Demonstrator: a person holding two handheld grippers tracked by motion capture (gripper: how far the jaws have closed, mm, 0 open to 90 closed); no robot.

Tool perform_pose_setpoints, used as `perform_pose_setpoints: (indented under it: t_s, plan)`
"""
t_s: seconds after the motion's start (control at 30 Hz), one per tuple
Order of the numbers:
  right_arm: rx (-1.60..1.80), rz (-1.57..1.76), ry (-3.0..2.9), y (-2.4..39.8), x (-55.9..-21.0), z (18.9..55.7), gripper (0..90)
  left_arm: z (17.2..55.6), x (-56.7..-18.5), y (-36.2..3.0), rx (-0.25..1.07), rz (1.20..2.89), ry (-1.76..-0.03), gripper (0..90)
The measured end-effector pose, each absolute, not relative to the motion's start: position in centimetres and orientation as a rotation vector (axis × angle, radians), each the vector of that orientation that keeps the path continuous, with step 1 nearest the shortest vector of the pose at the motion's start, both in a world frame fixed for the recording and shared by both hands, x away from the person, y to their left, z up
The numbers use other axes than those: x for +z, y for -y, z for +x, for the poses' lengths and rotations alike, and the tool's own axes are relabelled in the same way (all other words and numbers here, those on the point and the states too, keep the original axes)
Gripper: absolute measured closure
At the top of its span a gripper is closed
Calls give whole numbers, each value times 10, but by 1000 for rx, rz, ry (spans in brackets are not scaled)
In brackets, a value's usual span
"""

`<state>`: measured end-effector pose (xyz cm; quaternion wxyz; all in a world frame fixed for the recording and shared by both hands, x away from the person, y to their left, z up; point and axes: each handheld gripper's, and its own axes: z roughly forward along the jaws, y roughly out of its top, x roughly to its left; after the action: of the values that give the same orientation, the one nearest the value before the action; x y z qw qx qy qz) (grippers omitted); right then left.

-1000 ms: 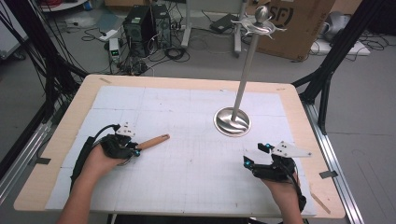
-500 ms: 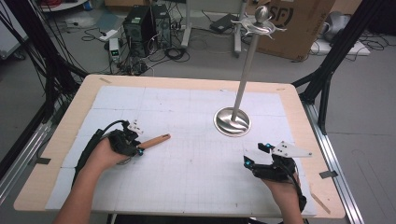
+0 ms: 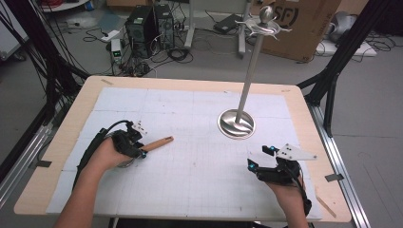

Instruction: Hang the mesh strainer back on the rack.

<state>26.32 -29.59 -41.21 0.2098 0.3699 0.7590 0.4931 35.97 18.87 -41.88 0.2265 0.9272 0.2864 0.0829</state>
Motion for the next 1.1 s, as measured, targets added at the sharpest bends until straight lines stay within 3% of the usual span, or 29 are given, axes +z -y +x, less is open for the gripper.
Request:
perform_pose_setpoints:
  t_s: [0.6,1.1]
  plan:
    - [1376,1040,-2099,299,-412,263,208,350,-410,-187,310,2520,-751,691]
    - [1377,1040,-2107,296,-412,263,208,338,-380,-176,352,2272,-632,691]
